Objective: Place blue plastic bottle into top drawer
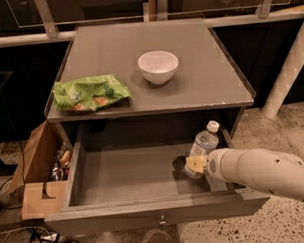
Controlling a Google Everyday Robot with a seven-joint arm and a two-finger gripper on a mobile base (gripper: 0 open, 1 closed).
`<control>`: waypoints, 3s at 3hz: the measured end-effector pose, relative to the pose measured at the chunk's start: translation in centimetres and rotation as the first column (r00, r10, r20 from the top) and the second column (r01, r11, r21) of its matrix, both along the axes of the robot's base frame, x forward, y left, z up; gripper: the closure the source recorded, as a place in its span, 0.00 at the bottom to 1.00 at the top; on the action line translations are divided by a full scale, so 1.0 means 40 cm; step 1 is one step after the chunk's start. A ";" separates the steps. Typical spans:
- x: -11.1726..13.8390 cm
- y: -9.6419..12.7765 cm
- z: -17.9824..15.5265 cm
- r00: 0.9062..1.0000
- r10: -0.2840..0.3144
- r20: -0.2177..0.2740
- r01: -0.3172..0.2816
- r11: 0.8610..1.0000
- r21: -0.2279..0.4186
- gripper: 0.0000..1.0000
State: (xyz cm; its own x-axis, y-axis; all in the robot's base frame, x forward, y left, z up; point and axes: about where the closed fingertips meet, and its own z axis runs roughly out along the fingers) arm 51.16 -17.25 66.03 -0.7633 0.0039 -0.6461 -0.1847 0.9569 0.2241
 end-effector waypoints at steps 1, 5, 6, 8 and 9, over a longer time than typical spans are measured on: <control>-0.005 -0.019 -0.014 0.999 -0.040 0.001 0.040 0.999 -0.014 1.00; -0.012 -0.099 -0.050 0.995 -0.084 0.045 0.088 0.992 -0.095 1.00; -0.011 -0.106 -0.061 0.994 -0.095 0.052 0.100 0.990 -0.100 1.00; -0.011 -0.106 -0.061 0.994 -0.095 0.052 0.100 0.990 -0.100 0.58; -0.011 -0.106 -0.061 0.994 -0.095 0.052 0.100 0.990 -0.100 0.34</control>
Offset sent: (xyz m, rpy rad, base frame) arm -0.0085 0.0088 -0.0207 -0.0869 -0.0066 -0.1134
